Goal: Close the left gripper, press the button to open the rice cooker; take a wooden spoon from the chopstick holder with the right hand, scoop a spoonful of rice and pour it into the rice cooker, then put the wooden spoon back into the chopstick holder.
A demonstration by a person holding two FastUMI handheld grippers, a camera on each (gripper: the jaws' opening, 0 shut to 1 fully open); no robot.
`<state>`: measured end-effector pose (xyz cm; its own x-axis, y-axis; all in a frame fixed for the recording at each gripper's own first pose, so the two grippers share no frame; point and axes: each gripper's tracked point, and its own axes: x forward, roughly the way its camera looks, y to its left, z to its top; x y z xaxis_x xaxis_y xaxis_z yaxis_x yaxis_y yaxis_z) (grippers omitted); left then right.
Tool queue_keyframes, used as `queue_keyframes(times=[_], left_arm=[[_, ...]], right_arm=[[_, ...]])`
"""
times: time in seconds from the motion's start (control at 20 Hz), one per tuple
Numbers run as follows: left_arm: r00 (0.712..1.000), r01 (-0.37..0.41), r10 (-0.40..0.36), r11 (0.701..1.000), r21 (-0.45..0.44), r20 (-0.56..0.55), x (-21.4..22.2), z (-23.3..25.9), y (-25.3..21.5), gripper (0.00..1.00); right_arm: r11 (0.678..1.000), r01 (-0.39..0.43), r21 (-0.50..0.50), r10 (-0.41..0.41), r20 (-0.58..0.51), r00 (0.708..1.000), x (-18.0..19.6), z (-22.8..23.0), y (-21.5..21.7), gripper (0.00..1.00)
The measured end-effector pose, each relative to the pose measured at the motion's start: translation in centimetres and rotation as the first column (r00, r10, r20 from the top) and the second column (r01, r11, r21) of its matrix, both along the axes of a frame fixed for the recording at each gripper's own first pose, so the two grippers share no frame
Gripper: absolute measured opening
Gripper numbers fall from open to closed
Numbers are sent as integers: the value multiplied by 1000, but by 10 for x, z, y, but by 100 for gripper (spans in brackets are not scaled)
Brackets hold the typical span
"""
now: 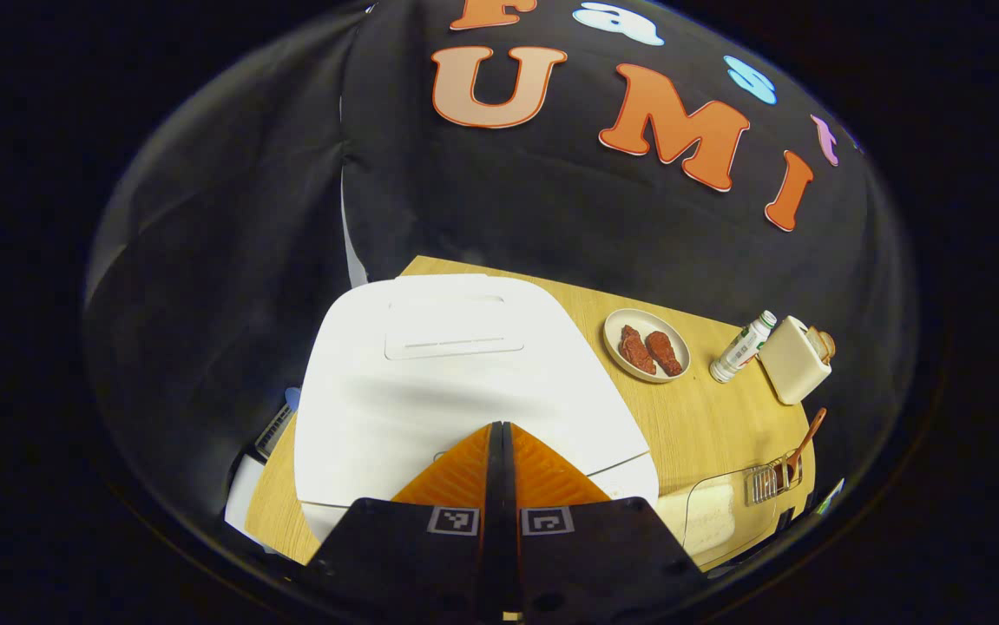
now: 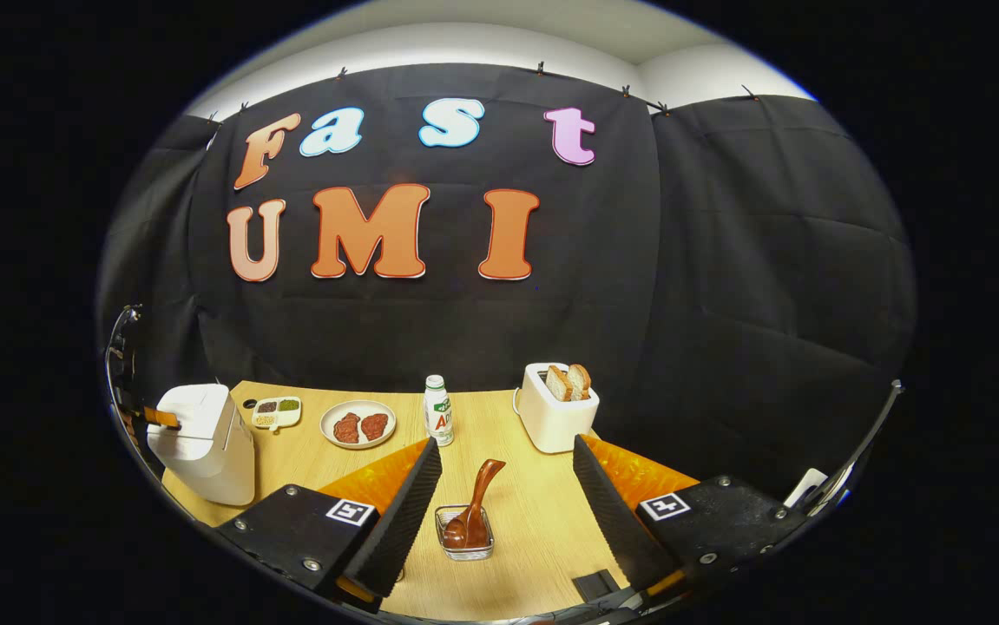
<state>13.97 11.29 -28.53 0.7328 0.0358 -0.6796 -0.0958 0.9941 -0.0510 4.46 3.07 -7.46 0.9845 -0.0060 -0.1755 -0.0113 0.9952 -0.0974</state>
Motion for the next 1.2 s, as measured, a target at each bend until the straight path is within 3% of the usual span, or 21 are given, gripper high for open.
queue_keyframes(times=[0.25,0.45,0.6,0.7,1.0,1.2], left_arm=[[1000,-9,9,1000,2,17,0,4,2,3],[990,-41,38,999,25,134,5,44,2,5],[952,-69,45,995,69,303,14,118,0,4],[928,-50,27,998,50,372,10,151,-18,4],[882,8,-26,999,41,470,-16,199,-53,4],[856,4,-44,997,78,515,-29,217,-62,4]], right_arm=[[1000,-7,13,7,1,1000,5,0,0,95],[1000,-11,10,11,3,1000,5,1,-2,95],[1000,-10,10,9,18,1000,4,6,-6,95],[1000,-9,15,9,27,1000,3,8,-8,95],[999,-1,34,0,37,999,-1,9,-20,95],[998,-1,56,-1,39,999,-3,6,-26,95]])
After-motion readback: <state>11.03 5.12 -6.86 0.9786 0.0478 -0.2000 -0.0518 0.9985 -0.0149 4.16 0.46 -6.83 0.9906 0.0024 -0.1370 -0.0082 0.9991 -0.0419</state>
